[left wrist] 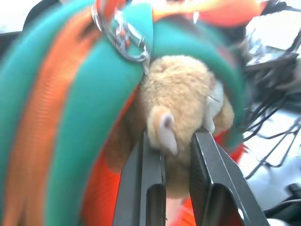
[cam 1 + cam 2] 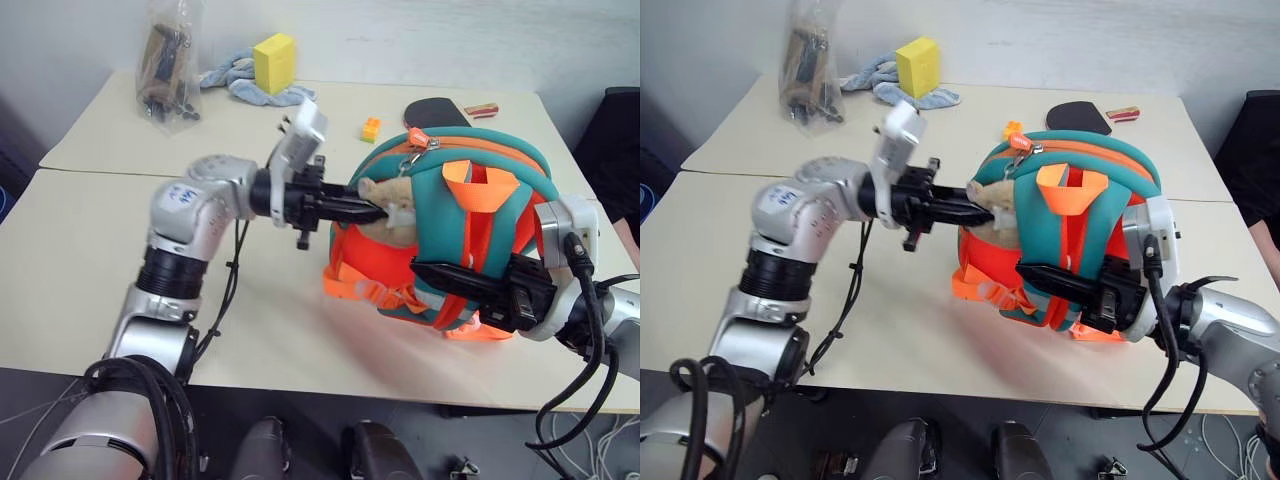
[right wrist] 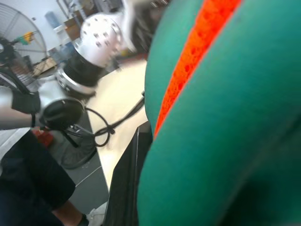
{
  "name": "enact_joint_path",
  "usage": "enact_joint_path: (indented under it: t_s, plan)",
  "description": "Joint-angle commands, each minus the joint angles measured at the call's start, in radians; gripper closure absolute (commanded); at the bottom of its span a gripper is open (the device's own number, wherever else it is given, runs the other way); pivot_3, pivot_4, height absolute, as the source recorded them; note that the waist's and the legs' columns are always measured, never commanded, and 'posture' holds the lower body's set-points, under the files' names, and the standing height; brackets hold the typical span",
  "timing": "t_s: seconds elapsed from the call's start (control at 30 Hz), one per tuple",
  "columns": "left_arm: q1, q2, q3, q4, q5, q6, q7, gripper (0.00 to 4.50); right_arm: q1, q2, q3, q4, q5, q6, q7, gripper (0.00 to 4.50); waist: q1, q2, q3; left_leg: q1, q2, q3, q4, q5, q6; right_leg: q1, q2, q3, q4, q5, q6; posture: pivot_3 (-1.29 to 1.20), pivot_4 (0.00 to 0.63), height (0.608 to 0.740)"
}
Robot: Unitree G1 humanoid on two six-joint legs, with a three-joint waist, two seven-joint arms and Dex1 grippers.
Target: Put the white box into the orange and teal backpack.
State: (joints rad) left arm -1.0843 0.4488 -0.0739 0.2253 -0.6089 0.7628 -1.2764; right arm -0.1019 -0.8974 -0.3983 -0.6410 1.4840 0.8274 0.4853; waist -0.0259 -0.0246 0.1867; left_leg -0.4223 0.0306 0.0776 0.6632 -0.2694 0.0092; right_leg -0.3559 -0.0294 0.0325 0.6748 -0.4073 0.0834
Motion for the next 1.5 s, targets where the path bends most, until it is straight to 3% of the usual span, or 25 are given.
enact_joint_path:
  t_s: [0.03, 0.27, 0.4, 0.6, 0.8, 0.97, 1.0, 1.17, 1.3, 1.4, 1.5]
  plan:
    - [-0.103, 0.108, 0.094, 0.132, -0.026, -0.018, -0.106, 4.09, 0.06, 0.013, -0.042, -0.041, -0.02, -0.025, 0.007, 4.5, -0.002, 0.0, 0.0, 0.0, 0.0, 0.0, 0.0, 0.0, 0.0, 0.0, 0.001, 0.0, 0.0, 0.0, 0.0, 0.0, 0.15, 0.74]
    - [-0.098, 0.229, -0.064, 0.398, 0.231, -0.326, -0.27, 4.09, 0.139, 0.026, -0.079, -0.073, -0.018, -0.062, 0.007, 4.5, -0.001, 0.0, 0.0, 0.001, 0.0, 0.0, 0.0, 0.0, -0.001, -0.001, 0.001, 0.001, 0.0, 0.0, 0.0, 0.0, 0.15, 0.74]
    - [-0.029, 0.211, -0.156, 0.468, 0.377, -0.549, -0.249, 4.09, 0.147, 0.035, -0.071, -0.08, -0.027, -0.08, -0.001, 4.5, -0.001, 0.0, 0.0, 0.0, 0.0, 0.0, 0.0, 0.0, 0.0, -0.001, 0.0, 0.001, 0.0, 0.0, 0.0, 0.0, 0.15, 0.74]
    - [0.027, 0.124, -0.196, 0.568, 0.513, -0.773, -0.13, 4.09, 0.141, 0.042, -0.056, -0.097, -0.046, -0.095, -0.007, 4.5, 0.001, 0.0, 0.0, 0.0, 0.0, 0.0, 0.0, 0.0, 0.0, -0.001, 0.0, 0.001, 0.0, 0.0, 0.0, 0.0, 0.15, 0.74]
    - [0.143, -0.006, -0.182, 0.495, 0.526, -0.782, -0.03, 4.09, 0.122, 0.06, -0.012, -0.102, -0.209, -0.122, -0.065, 4.5, 0.002, 0.0, 0.0, 0.0, 0.0, 0.0, 0.001, -0.001, 0.001, -0.001, -0.001, 0.001, 0.001, 0.0, 0.0, 0.0, 0.15, 0.74]
    - [0.209, 0.006, -0.152, 0.38, 0.494, -0.654, -0.044, 4.09, 0.154, 0.049, 0.001, -0.095, -0.348, -0.13, -0.053, 4.5, 0.007, 0.001, -0.001, 0.0, -0.001, 0.0, 0.001, -0.001, 0.001, 0.0, -0.002, 0.001, 0.003, 0.0, 0.0, 0.0, 0.15, 0.74]
    - [0.208, 0.019, -0.138, 0.373, 0.483, -0.62, -0.053, 3.48, 0.172, 0.042, -0.014, -0.094, -0.353, -0.127, -0.031, 3.84, 0.009, 0.001, -0.001, 0.0, -0.001, 0.0, 0.001, -0.001, 0.001, 0.0, -0.002, 0.0, 0.003, 0.0, 0.0, 0.0, 0.15, 0.74]
    - [0.21, 0.121, -0.073, 0.333, 0.414, -0.506, -0.145, 2.11, 0.305, -0.021, -0.2, -0.064, -0.345, -0.104, 0.126, 2.35, 0.002, 0.001, -0.001, 0.0, -0.001, 0.0, 0.001, 0.0, 0.001, 0.0, -0.001, 0.0, 0.004, 0.0, 0.0, 0.0, 0.15, 0.74]
    - [0.192, 0.299, 0.013, 0.261, 0.293, -0.318, -0.303, 0.92, 0.519, -0.091, -0.613, 0.057, -0.275, 0.01, 0.442, 1.06, -0.002, 0.001, -0.001, 0.001, 0.0, 0.0, -0.001, 0.0, 0.0, 0.0, 0.001, 0.0, 0.004, 0.0, 0.0, 0.0, 0.15, 0.74]
    - [0.188, 0.423, 0.021, 0.206, 0.245, -0.24, -0.331, 0.0, 0.6, -0.121, -0.805, 0.191, -0.279, 0.064, 0.573, 0.03, 0.0, 0.001, -0.001, 0.001, 0.0, -0.001, -0.002, 0.0, 0.0, 0.001, 0.001, 0.0, 0.0, 0.0, 0.0, 0.0, 0.15, 0.74]
    - [0.194, 0.524, 0.054, 0.144, 0.147, -0.167, -0.338, 0.0, 0.617, -0.142, -0.888, 0.314, -0.34, 0.057, 0.625, 0.03, -0.001, 0.001, -0.001, 0.003, 0.0, -0.001, -0.002, -0.001, 0.002, 0.003, 0.0, 0.001, -0.002, 0.0, 0.0, 0.0, 0.15, 0.74]
